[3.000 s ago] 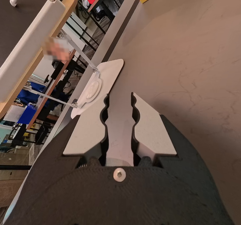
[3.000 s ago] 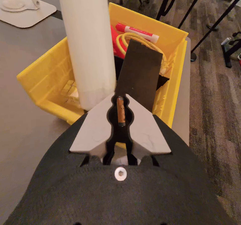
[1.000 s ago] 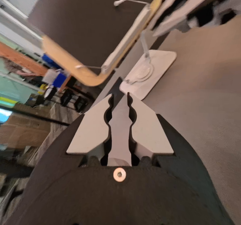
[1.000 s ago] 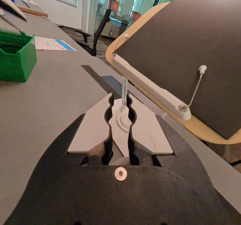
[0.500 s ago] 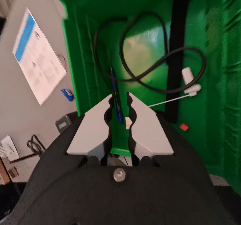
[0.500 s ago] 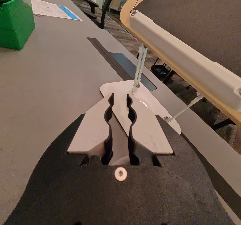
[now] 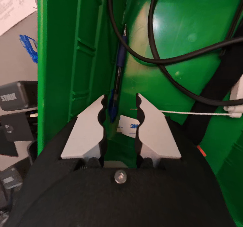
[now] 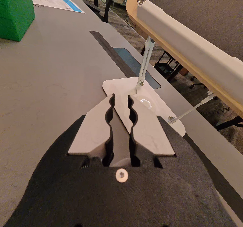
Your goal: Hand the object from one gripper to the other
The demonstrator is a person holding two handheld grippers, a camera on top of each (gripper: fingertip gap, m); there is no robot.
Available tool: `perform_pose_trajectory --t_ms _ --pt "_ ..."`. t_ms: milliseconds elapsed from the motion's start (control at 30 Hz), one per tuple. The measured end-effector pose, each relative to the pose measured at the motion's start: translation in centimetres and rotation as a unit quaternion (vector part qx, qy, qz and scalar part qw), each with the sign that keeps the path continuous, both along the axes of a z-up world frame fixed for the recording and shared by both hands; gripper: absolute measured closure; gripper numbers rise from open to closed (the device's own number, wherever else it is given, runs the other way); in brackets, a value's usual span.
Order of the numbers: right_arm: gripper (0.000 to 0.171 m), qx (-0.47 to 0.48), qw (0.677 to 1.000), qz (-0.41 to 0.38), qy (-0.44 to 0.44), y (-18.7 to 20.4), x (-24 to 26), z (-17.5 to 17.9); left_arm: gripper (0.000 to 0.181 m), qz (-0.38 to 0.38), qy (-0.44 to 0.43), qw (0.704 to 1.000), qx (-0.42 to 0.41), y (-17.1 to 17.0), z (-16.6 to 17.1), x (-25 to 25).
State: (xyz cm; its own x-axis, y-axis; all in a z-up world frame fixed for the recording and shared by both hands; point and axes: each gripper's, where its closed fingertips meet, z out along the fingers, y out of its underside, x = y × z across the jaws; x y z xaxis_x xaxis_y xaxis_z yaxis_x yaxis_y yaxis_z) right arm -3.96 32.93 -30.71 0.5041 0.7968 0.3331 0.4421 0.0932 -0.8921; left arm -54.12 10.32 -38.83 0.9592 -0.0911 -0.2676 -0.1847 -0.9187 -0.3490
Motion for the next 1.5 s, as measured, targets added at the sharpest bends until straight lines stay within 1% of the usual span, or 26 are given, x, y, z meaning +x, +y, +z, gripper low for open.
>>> perform_pose_trajectory --t_ms 100,200,233,300,333,533,667,733,767,867,900,1000,1067,1167,1233,1400,1500 --pt "0.154 -0.001 1.000 0.001 0.000 0.0 0.0 -0.1 0.143 0.034 -0.054 0.998 0.014 0.5 -0.4 0.2" --pt "0.154 -0.003 1.000 0.003 -0.003 0.0 -0.1 -0.3 0.146 0.050 -0.095 0.994 0.013 0.6 -0.6 0.2" --pt "0.154 -0.003 1.000 0.004 -0.004 0.0 -0.1 -0.3 0.149 0.048 -0.107 0.993 0.011 0.6 -0.7 0.4" --pt "0.154 -0.006 1.000 0.005 -0.004 -0.1 -0.2 -0.4 0.165 0.033 -0.130 0.991 0.007 0.6 -0.7 1.1" --pt "0.154 -0.006 1.000 0.006 -0.004 -0.1 -0.2 -0.4 0.168 0.026 -0.120 0.992 0.003 0.6 -0.7 1.1" --pt "0.154 -0.004 1.000 0.005 -0.003 0.0 0.0 -0.1 0.169 -0.016 -0.088 0.996 0.000 0.6 -0.4 1.6" --pt "0.154 -0.004 1.000 0.005 0.005 -0.2 0.3 0.3 0.169 -0.024 -0.035 0.999 0.026 0.4 1.8 0.8" --pt "0.154 -0.003 1.000 0.007 0.009 -0.3 0.2 0.6 0.170 -0.041 0.008 0.999 0.027 0.0 3.4 0.3" --pt "0.153 -0.001 1.000 0.007 0.007 -0.4 0.1 0.7 0.170 -0.046 0.043 0.998 0.021 -0.3 4.2 -0.3" --pt "0.151 0.013 1.000 0.013 0.005 -0.7 -0.5 1.2 0.170 -0.074 0.165 0.983 -0.017 -1.3 6.5 -2.0" --pt "0.151 0.018 1.000 0.015 0.004 -0.9 -0.7 1.4 0.170 -0.079 0.178 0.980 -0.028 -1.6 7.0 -2.0" --pt "0.147 0.030 0.999 0.025 0.009 -1.5 -1.6 2.3 0.170 -0.092 0.201 0.974 -0.046 -2.1 8.2 -1.7" --pt "0.146 0.036 0.999 0.027 0.005 -1.7 -1.9 2.5 0.170 -0.093 0.189 0.975 -0.071 -2.9 8.5 -1.4" --pt "0.142 0.048 0.998 0.026 -0.007 -1.8 -2.1 2.3 0.170 -0.098 0.196 0.971 -0.094 -3.6 9.4 -1.4" --pt "0.142 0.049 0.998 0.029 -0.011 -2.0 -2.3 2.2 0.170 -0.102 0.209 0.969 -0.083 -3.3 10.7 -1.4" --pt "0.142 0.044 0.998 0.036 0.006 -2.2 -2.6 2.6 0.170 -0.139 0.243 0.960 -0.003 -1.3 14.6 0.5" --pt "0.142 0.048 0.998 0.037 0.006 -2.3 -2.9 2.6 0.170 -0.165 0.254 0.953 0.035 -0.3 16.3 2.3"
